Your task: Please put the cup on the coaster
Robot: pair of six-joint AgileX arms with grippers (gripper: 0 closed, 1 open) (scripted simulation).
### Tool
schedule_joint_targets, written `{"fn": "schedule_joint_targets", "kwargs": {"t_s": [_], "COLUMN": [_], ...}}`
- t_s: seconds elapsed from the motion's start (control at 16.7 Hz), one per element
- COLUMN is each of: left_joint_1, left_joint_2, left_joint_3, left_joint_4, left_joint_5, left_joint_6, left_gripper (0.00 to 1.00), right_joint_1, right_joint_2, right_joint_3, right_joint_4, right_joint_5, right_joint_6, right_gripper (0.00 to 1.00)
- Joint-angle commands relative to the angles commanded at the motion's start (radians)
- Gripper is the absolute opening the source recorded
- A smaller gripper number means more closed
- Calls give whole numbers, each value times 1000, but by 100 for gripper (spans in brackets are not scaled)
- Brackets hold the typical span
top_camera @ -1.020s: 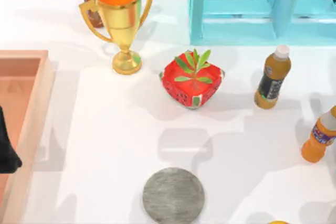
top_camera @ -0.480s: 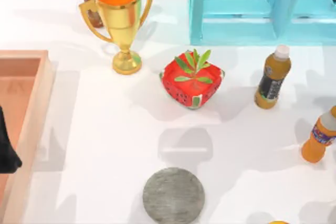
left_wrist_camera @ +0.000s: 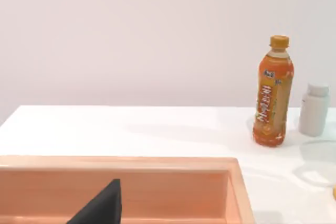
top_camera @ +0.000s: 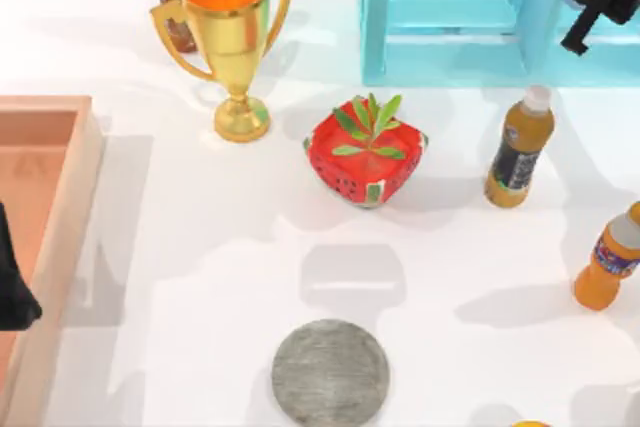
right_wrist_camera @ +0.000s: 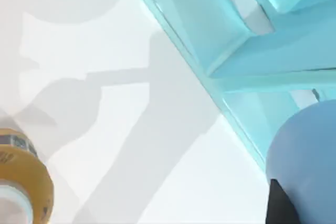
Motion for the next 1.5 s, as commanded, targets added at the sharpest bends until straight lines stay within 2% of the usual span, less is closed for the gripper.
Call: {"fn": "schedule_joint_targets", "kwargs": {"t_s": [0.24,0.48,0.78,0.96,1.08,1.5], "left_joint_1": [0,0,0,0,0,0], "left_joint_2": [0,0,0,0,0,0], "left_joint_3": [0,0,0,0,0,0], "left_joint_4": [0,0,0,0,0,0], "left_joint_5": [0,0,0,0,0,0], "left_joint_6": [0,0,0,0,0,0], "left_gripper": [100,100,100,100,100,100], "right_joint_1": [253,492,696,756,774,774], "right_joint_2": [35,105,204,249,268,273], "right_joint_3": [158,226,198,154,130,120], "right_joint_4": [-50,-144,-293,-370,-403,-410], "right_joint_5": [-13,-31,-42,-39,-36,-36], "right_joint_6": [525,1032,1518,1692,1753,1774], "right_gripper": [0,0,0,0,0,0]}}
